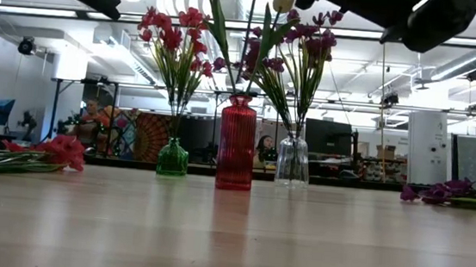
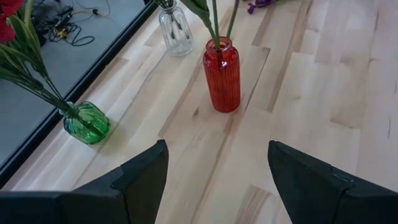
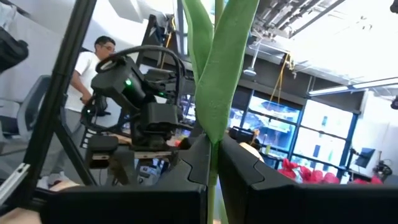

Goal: Sort flowers into vase by color
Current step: Put the yellow tulip into the red vase

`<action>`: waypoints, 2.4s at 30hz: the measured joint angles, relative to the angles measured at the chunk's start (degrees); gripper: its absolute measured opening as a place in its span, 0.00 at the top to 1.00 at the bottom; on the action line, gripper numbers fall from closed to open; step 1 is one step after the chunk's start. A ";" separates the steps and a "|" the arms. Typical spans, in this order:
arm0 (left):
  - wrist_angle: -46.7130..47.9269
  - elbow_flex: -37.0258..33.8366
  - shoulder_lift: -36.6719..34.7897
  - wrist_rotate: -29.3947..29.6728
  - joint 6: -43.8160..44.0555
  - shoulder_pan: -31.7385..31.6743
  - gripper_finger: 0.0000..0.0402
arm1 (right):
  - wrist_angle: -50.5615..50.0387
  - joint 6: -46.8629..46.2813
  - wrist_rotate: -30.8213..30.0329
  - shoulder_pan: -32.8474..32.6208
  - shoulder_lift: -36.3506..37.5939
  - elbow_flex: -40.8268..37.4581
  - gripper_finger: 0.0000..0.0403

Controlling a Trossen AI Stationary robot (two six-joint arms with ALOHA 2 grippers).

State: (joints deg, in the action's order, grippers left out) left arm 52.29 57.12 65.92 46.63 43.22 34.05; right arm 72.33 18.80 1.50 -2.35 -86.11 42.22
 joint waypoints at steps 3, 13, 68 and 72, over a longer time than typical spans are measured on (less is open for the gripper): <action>0.15 0.00 -0.01 -0.02 0.00 0.01 0.36 | -0.06 -0.13 -0.02 0.45 -0.26 0.13 0.97; 0.18 0.00 -0.01 -0.05 0.20 0.01 0.36 | -2.38 -0.79 -0.22 1.27 -0.26 0.17 0.97; 0.18 0.00 -0.01 -0.10 0.19 -0.01 0.36 | -5.74 -3.41 -7.61 1.12 -2.64 0.41 0.68; 0.18 0.00 -0.01 -0.11 0.20 -0.01 0.36 | -7.49 -4.07 -7.76 0.92 -2.60 0.41 0.62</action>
State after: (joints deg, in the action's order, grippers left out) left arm 52.48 57.12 65.91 46.52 43.42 34.04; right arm 64.83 14.73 -6.27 -1.43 -88.71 42.63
